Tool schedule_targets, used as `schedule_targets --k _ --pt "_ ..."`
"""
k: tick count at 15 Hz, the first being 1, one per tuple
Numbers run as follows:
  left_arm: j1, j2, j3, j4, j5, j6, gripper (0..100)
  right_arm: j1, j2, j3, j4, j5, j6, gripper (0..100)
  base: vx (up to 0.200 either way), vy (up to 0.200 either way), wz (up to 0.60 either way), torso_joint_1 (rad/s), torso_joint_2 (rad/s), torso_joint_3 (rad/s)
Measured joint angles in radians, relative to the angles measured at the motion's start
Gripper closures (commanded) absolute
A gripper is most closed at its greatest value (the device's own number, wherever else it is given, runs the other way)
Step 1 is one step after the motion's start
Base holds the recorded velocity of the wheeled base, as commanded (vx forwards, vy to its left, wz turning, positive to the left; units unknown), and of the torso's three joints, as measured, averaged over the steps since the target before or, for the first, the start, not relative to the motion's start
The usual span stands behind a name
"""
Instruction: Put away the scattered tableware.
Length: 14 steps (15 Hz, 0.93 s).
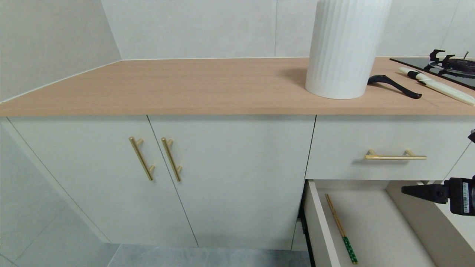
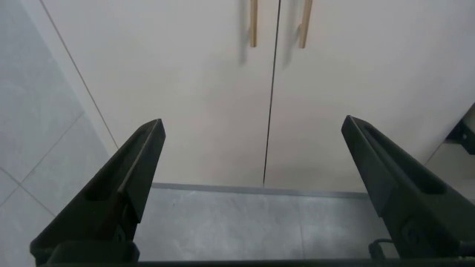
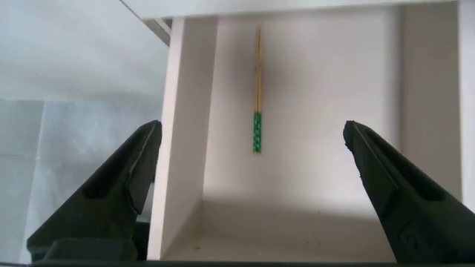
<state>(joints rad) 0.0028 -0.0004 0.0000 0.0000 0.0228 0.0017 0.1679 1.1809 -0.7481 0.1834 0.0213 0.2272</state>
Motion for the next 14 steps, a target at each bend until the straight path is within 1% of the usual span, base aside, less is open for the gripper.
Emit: schedule_targets --k 4,7,14 --pt "0.000 0.000 0.000 0.000 0.000 0.000 0 -0.006 -0.030 0.006 -0.001 0.000 -0.021 0 0.000 0.000 0.00 0.072 -0.23 -0.266" --pt "0.000 0.000 0.000 0.000 0.000 0.000 0 -0.007 -0.036 0.009 -0.003 0.001 -0.027 0 0.000 0.000 0.00 0.119 -0.53 -0.305" --pt "0.001 0.000 0.000 0.000 0.000 0.000 0 -0.003 -0.034 0.025 -0.002 0.005 -0.029 0 0.000 0.000 0.00 0.168 -0.48 -0.297"
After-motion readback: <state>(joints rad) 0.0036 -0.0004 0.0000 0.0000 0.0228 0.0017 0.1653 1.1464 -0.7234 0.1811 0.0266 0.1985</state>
